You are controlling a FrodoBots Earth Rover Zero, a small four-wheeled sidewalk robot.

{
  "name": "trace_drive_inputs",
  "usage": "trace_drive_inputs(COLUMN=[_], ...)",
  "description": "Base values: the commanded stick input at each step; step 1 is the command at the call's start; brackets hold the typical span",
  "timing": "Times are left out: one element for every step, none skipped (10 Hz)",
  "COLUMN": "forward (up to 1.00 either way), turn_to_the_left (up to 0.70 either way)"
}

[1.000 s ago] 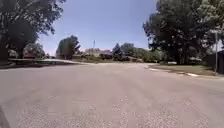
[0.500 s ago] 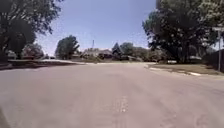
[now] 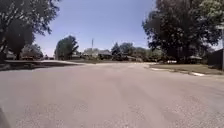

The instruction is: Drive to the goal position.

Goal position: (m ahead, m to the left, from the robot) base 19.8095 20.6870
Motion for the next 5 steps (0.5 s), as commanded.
trace_drive_inputs(forward=[0.70, 0.70, 0.70, 0.70, 0.70], turn_to_the_left=[0.00, 0.00, 0.00, 0.00, 0.00])
